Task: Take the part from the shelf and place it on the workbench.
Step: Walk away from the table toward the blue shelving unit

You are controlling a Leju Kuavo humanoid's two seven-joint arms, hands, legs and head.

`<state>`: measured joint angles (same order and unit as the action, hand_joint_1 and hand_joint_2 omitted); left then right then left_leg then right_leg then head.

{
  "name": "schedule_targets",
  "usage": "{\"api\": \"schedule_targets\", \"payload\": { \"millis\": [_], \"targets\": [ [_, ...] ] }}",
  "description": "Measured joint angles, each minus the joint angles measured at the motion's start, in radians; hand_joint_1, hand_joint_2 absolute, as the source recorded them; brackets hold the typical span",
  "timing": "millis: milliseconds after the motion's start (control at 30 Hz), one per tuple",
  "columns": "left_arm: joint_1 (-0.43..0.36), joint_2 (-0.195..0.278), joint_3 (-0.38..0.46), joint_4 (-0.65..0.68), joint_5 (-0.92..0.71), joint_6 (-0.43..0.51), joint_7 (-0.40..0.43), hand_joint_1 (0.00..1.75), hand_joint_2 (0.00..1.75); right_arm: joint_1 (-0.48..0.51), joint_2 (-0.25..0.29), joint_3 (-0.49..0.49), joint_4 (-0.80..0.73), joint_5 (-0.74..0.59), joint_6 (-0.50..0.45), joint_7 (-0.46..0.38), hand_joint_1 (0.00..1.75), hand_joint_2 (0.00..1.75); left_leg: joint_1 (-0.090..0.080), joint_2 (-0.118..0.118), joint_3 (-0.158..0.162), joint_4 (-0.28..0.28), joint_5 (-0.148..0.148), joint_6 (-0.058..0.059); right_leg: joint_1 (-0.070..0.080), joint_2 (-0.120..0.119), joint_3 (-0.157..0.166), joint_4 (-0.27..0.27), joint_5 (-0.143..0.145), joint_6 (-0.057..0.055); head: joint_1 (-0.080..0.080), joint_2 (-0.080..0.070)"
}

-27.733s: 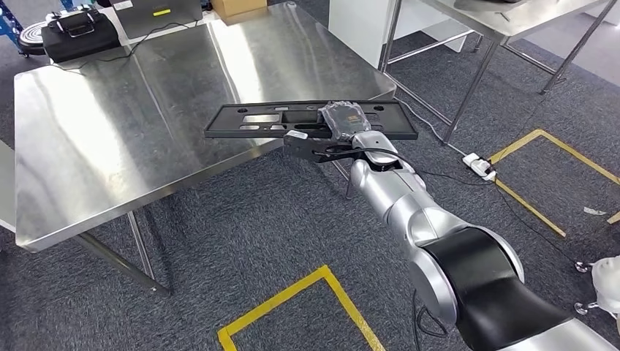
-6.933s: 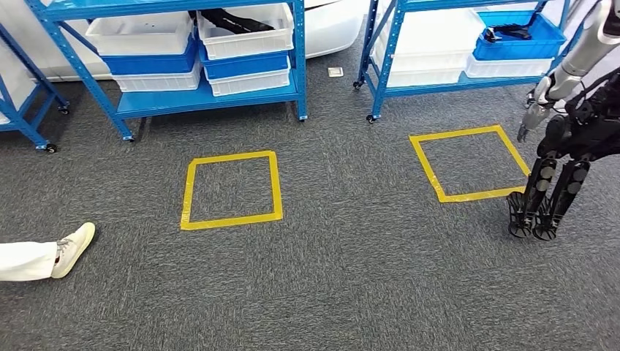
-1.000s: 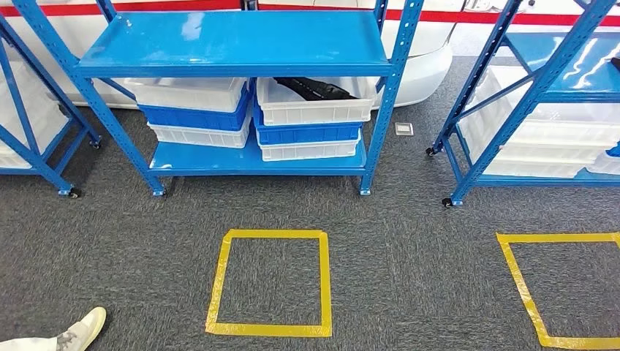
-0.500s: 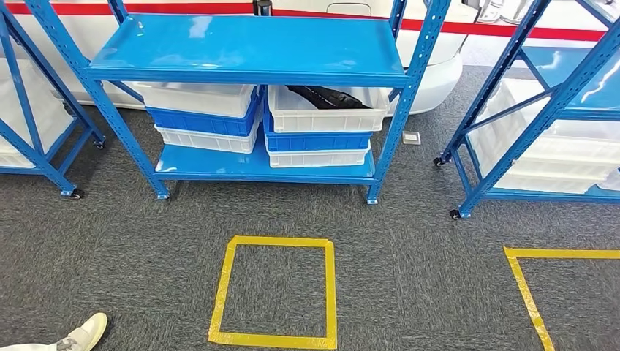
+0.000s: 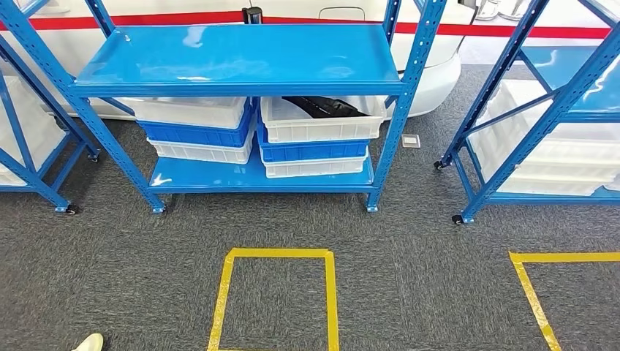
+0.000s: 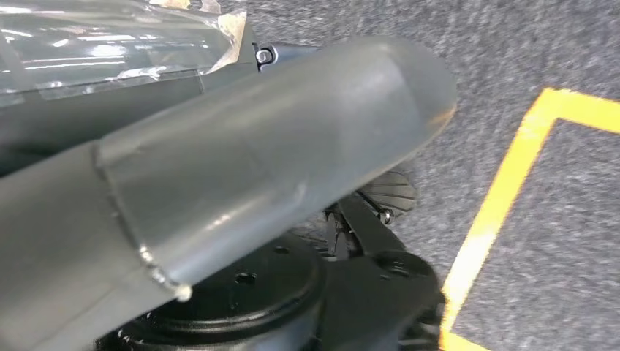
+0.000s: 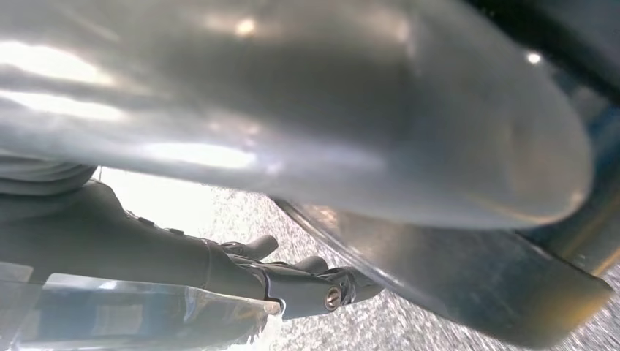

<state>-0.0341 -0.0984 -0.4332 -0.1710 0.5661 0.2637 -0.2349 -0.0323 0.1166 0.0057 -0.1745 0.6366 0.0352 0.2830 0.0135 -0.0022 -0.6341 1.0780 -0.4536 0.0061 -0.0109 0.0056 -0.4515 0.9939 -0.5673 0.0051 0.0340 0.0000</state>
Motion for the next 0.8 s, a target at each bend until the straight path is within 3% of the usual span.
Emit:
{"api": "schedule_targets", "payload": {
  "millis": [100,167,200,300,333,367,400,433,467,500,600,667,733,800],
  "targets": [
    [-0.002,0.0,0.0,0.0,0.005,0.001,0.0,0.0,0.0,-0.002,-0.002,0.0,0.0,0.002,0.0,-0.002,0.0,0.0,-0.006,-0.003,0.022,-0.034,-0.008,0.024,0.005,0.0,0.024,-0.008,-0.007,0.021,0.002,0.0],
    [0.0,-0.001,0.0,0.0,0.006,0.004,-0.001,0.0,0.0,-0.001,-0.004,0.0,0.0,0.004,0.0,-0.003,0.0,0.0,-0.003,-0.006,0.042,-0.046,-0.012,0.04,0.004,-0.001,0.025,0.019,-0.009,0.032,0.004,0.0],
    [0.0,-0.001,0.001,0.0,0.007,0.005,-0.001,0.0,0.0,-0.001,-0.004,0.0,0.0,0.006,0.0,-0.004,0.0,0.0,-0.002,-0.006,0.052,-0.05,-0.015,0.047,0.002,-0.001,0.008,0.051,-0.018,0.034,0.005,0.0],
    [0.0,-0.002,0.001,0.0,0.009,0.009,-0.002,0.0,0.0,-0.001,-0.005,0.0,0.0,0.009,0.0,-0.009,0.0,0.0,-0.004,-0.006,0.071,-0.054,-0.032,0.058,0.001,-0.001,-0.121,0.236,-0.076,0.029,0.006,0.0],
    [0.0,-0.002,0.002,0.0,0.011,0.011,-0.003,0.0,0.0,-0.002,-0.006,0.0,0.0,0.011,0.0,-0.011,0.0,0.0,-0.005,-0.006,0.079,-0.054,-0.04,0.059,0.001,-0.001,-0.158,0.274,-0.089,0.03,0.006,0.0],
    [0.001,-0.002,0.003,0.0,0.014,0.013,-0.003,0.0,0.0,-0.003,-0.006,0.0,0.0,0.013,0.0,-0.013,0.0,0.0,-0.005,-0.007,0.089,-0.054,-0.048,0.059,0.001,-0.001,-0.172,0.272,-0.085,0.035,0.006,0.0],
    [0.001,-0.002,0.005,0.0,0.017,0.014,-0.003,0.0,0.0,-0.005,-0.006,0.0,0.0,0.015,0.0,-0.014,0.0,0.0,-0.005,-0.008,0.101,-0.054,-0.056,0.058,0.002,-0.001,-0.169,0.236,-0.06,0.041,0.006,0.0],
    [0.002,-0.003,0.008,0.0,0.019,0.016,-0.004,0.0,0.0,-0.005,-0.007,0.0,0.0,0.017,0.0,-0.014,0.0,0.0,-0.006,-0.01,0.113,-0.054,-0.065,0.056,0.003,-0.002,-0.155,0.173,-0.018,0.047,0.006,0.0],
    [0.002,-0.004,0.011,0.0,0.021,0.016,-0.004,0.0,0.0,-0.004,-0.009,0.0,0.0,0.018,0.0,-0.013,0.0,0.0,-0.006,-0.011,0.124,-0.054,-0.074,0.053,0.005,-0.004,-0.141,0.112,0.024,0.046,0.005,0.0],
    [0.002,-0.005,0.013,0.001,0.023,0.017,-0.005,0.0,0.0,-0.004,-0.01,0.0,0.001,0.019,0.0,-0.013,0.0,0.0,-0.007,-0.012,0.131,-0.054,-0.082,0.049,0.008,-0.007,-0.132,0.066,0.047,0.037,0.004,0.0],
    [0.002,-0.01,0.019,0.001,0.026,0.018,-0.007,0.0,0.0,-0.005,-0.013,0.001,0.001,0.023,0.0,-0.013,0.0,0.0,-0.006,-0.011,0.145,-0.052,-0.089,0.028,0.015,-0.011,-0.118,0.023,0.055,-0.002,0.003,0.0],
    [0.001,-0.012,0.022,0.0,0.026,0.018,-0.008,0.0,0.0,-0.006,-0.012,0.001,0.001,0.025,0.0,-0.014,0.0,0.0,-0.007,-0.008,0.152,-0.03,-0.093,0.015,0.007,-0.009,-0.09,0.005,0.071,-0.013,0.003,0.0],
    [-0.002,-0.011,0.024,0.0,0.027,0.02,-0.01,0.0,0.0,-0.006,-0.01,0.001,0.001,0.027,0.001,-0.014,0.0,0.0,-0.005,-0.005,0.116,0.04,-0.124,0.005,-0.001,-0.01,-0.065,-0.001,0.072,-0.018,0.001,0.0],
    [-0.003,-0.01,0.025,0.0,0.028,0.022,-0.011,0.0,0.0,-0.006,-0.01,0.001,0.001,0.029,0.001,-0.014,0.0,0.0,0.0,-0.004,0.039,0.15,-0.172,-0.006,-0.002,-0.009,-0.056,-0.001,0.062,-0.022,-0.002,0.0]
  ]
}}
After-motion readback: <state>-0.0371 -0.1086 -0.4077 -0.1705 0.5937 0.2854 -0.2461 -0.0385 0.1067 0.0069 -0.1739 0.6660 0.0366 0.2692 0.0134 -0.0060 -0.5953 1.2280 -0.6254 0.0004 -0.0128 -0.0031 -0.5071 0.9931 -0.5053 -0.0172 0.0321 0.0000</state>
